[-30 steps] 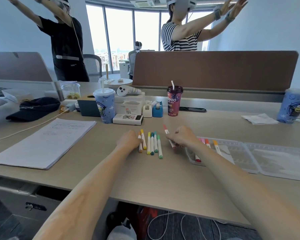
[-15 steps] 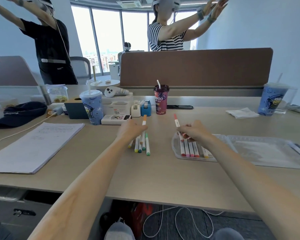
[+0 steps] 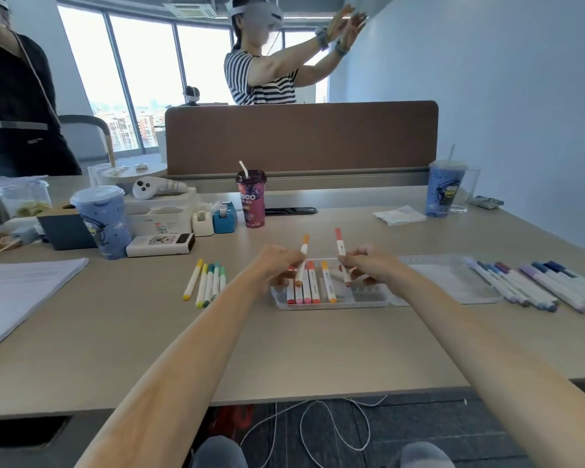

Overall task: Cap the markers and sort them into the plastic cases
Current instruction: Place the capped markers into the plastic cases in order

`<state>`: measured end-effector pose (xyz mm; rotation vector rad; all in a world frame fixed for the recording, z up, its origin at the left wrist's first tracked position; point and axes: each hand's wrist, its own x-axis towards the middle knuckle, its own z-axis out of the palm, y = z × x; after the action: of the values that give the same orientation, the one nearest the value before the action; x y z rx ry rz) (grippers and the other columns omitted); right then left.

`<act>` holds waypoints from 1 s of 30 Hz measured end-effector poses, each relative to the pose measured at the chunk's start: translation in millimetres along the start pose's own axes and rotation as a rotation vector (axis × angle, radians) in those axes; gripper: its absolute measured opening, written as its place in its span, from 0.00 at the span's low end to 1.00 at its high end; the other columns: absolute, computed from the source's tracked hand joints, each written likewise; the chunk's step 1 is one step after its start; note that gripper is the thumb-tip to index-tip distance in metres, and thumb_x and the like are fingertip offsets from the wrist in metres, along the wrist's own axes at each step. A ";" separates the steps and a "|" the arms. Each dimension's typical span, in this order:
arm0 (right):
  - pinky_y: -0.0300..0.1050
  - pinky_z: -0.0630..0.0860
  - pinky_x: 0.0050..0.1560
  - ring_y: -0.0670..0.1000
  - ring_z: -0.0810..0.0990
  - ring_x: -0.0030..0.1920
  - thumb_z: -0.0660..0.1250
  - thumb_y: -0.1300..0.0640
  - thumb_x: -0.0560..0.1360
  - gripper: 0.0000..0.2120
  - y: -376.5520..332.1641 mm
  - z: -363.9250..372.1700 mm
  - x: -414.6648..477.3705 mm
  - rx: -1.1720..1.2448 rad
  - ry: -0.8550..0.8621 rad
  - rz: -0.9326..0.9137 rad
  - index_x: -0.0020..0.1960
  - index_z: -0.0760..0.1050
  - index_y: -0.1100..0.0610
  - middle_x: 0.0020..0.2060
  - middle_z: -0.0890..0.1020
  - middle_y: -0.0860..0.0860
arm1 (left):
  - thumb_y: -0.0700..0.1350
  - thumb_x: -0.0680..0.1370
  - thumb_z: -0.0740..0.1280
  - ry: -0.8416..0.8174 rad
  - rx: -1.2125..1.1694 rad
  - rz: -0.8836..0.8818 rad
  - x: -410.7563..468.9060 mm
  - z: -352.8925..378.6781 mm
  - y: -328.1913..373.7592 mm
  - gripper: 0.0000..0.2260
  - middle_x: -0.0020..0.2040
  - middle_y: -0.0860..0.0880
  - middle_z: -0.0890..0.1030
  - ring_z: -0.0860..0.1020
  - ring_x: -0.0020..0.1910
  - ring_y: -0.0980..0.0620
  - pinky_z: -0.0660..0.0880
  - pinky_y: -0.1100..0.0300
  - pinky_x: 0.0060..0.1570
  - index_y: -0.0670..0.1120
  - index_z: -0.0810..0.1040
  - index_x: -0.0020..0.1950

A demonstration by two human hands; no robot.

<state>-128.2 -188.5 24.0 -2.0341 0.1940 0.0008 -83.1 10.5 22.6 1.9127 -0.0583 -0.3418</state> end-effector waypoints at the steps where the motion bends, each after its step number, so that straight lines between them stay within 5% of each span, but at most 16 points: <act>1: 0.39 0.74 0.29 0.47 0.81 0.33 0.68 0.53 0.77 0.06 2.5 -4.9 -2.3 -0.004 0.001 0.001 0.45 0.76 0.55 0.42 0.83 0.52 | 0.44 0.77 0.67 -0.006 -0.009 0.003 1.2 5.6 0.9 0.09 0.44 0.41 0.82 0.77 0.35 0.50 0.71 0.60 0.32 0.38 0.79 0.48; 14: 0.39 0.75 0.38 0.44 0.80 0.34 0.66 0.52 0.79 0.06 18.2 -27.4 -8.6 -0.015 -0.011 -0.016 0.48 0.77 0.55 0.41 0.84 0.49 | 0.41 0.76 0.68 -0.042 -0.004 0.082 8.2 46.3 8.8 0.05 0.44 0.44 0.81 0.79 0.38 0.51 0.76 0.60 0.34 0.41 0.80 0.49; 20: 0.38 0.75 0.35 0.45 0.80 0.35 0.66 0.53 0.78 0.08 25.9 -29.5 -4.1 0.005 -0.011 -0.009 0.52 0.78 0.57 0.45 0.85 0.52 | 0.45 0.74 0.70 0.035 0.209 0.051 18.6 49.5 4.4 0.08 0.37 0.45 0.78 0.74 0.33 0.49 0.73 0.60 0.32 0.40 0.81 0.46; 25: 0.38 0.76 0.36 0.45 0.81 0.34 0.67 0.52 0.78 0.09 32.6 -28.8 3.4 -0.007 0.001 -0.019 0.51 0.80 0.57 0.43 0.85 0.51 | 0.44 0.73 0.68 0.085 0.279 0.043 21.6 51.3 8.5 0.09 0.31 0.46 0.72 0.69 0.30 0.48 0.67 0.61 0.29 0.45 0.74 0.33; 30: 0.40 0.76 0.37 0.45 0.81 0.34 0.67 0.52 0.78 0.09 36.0 -28.8 7.3 0.010 -0.001 -0.026 0.50 0.80 0.57 0.43 0.85 0.51 | 0.43 0.72 0.69 0.115 0.423 0.046 23.5 50.8 5.6 0.05 0.33 0.45 0.74 0.70 0.29 0.50 0.66 0.62 0.28 0.43 0.76 0.37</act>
<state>-128.3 -230.9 4.6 -2.0262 0.1667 -0.0157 -73.4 -42.4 6.5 2.3416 -0.1047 -0.1965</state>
